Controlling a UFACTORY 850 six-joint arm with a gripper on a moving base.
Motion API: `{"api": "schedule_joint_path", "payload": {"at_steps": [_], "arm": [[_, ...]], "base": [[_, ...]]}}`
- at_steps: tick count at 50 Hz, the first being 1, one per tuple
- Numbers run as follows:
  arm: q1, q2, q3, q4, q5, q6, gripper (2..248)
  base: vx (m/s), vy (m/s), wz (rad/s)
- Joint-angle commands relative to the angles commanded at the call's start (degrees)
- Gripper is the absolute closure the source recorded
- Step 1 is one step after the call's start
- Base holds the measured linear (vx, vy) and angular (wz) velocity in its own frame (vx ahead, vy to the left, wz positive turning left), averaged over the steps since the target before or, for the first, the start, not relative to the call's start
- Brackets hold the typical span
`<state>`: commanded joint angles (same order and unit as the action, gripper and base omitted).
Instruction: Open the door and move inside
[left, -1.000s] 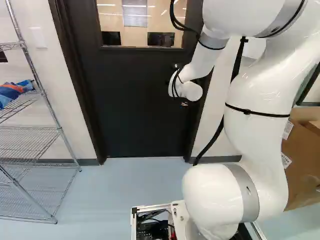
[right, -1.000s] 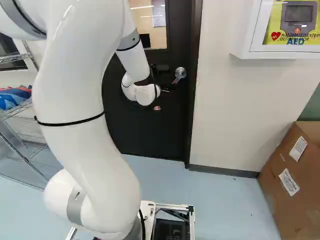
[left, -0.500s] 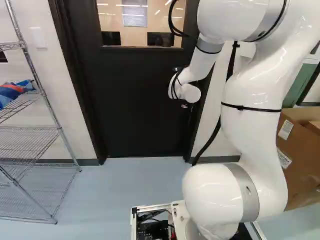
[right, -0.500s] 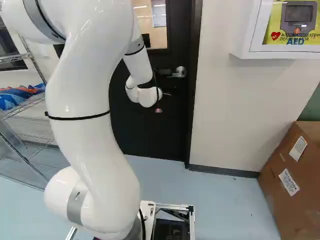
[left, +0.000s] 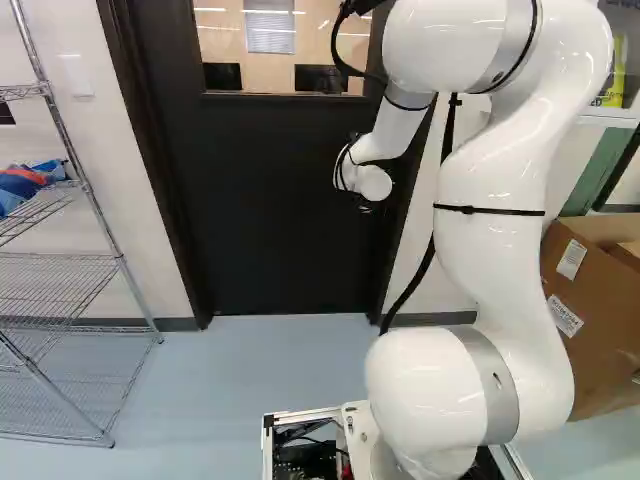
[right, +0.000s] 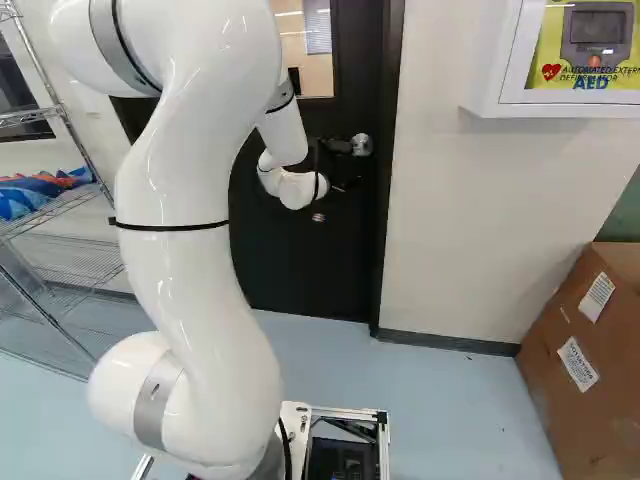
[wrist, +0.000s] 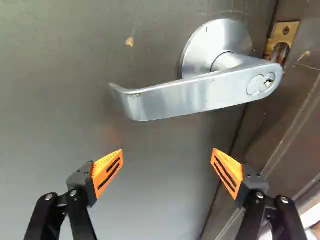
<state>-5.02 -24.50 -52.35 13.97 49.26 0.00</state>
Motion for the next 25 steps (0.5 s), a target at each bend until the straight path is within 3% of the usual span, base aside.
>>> {"api": "schedule_joint_path", "payload": {"at_steps": [25], "arm": [[2.22, -5.78, -7.44, 7.53, -1.07, 0.0, 3]], "base": [[0.0, 0.0, 0.0]]}}
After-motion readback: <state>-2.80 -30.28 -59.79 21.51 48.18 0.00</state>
